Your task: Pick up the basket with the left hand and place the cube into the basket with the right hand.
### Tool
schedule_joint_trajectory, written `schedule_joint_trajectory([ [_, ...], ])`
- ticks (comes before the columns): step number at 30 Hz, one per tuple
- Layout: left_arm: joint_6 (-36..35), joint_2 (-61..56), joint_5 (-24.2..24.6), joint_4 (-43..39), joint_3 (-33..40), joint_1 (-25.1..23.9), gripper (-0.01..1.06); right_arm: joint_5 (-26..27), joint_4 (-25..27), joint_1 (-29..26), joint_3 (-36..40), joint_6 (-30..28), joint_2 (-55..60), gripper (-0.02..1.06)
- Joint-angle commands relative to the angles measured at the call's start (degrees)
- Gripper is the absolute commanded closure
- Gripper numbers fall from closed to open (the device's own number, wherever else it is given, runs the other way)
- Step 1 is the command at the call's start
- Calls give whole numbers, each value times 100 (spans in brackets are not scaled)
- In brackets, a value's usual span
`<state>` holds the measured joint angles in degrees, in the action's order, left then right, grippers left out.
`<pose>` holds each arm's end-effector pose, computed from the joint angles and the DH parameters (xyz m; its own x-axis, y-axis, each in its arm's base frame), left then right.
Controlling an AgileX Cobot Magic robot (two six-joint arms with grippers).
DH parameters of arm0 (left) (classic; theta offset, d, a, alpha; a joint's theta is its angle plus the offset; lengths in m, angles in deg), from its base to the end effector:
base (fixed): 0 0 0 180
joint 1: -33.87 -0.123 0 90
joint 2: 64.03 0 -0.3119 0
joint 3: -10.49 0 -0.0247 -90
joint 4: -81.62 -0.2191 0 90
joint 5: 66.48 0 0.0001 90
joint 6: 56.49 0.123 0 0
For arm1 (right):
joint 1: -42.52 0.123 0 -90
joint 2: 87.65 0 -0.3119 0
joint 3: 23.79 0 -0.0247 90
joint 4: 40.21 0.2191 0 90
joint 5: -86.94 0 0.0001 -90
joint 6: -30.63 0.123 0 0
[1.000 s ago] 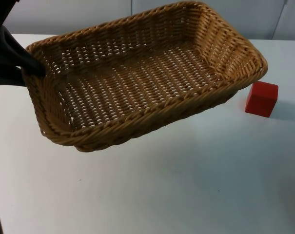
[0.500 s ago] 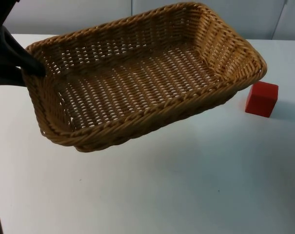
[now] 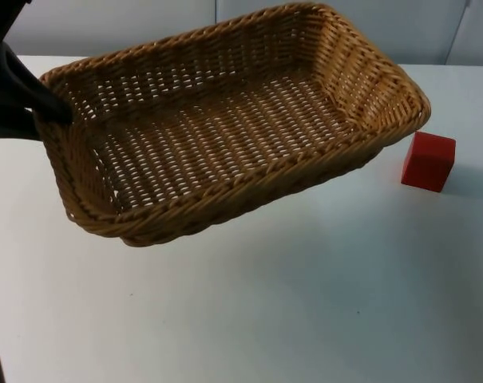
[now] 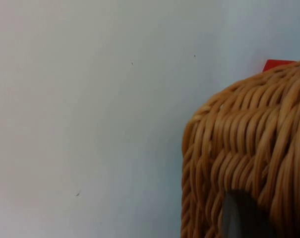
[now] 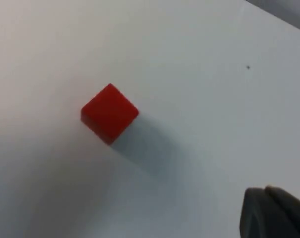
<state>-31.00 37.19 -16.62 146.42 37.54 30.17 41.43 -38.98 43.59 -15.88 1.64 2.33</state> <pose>0.2903 -0.0665 0.2321 -0.9123 -0.4030 -0.0728 -0.2151 0.6228 -0.7523 0.2935 0.0074 0.3305 -0.6947 -0.4844 -0.5317 -0.4029 0.8744 -0.2703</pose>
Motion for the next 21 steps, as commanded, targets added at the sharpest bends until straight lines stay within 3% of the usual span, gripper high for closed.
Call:
schedule_joint_trajectory([
  [1,-2,-79,106,212,-43,-5,105,-154,-9,169,-95,-170,251,105],
  [5,-2,-79,94,212,-43,-5,105,-484,-616,844,-104,-288,996,105],
  [9,-2,-79,94,212,-43,-5,105,-508,-838,1211,-104,-224,1408,105],
  [11,-2,-79,94,212,-43,-5,105,-418,-978,1326,-104,-59,1512,105],
  [13,-2,-79,95,201,-43,-5,105,-194,-1442,1451,-104,457,1664,104],
  [15,-2,-79,95,201,-43,-5,105,-14,-1991,1492,-104,1072,1761,97],
  [16,-2,-79,95,201,-43,-5,105,-14,-1991,1492,-104,1072,1761,97],
  [20,-2,-79,95,212,-43,-5,105,-35,-2440,1479,-317,2166,1845,66],
  [21,-2,-79,95,212,-43,-5,105,-35,-2440,1479,-317,2166,1845,66],
])
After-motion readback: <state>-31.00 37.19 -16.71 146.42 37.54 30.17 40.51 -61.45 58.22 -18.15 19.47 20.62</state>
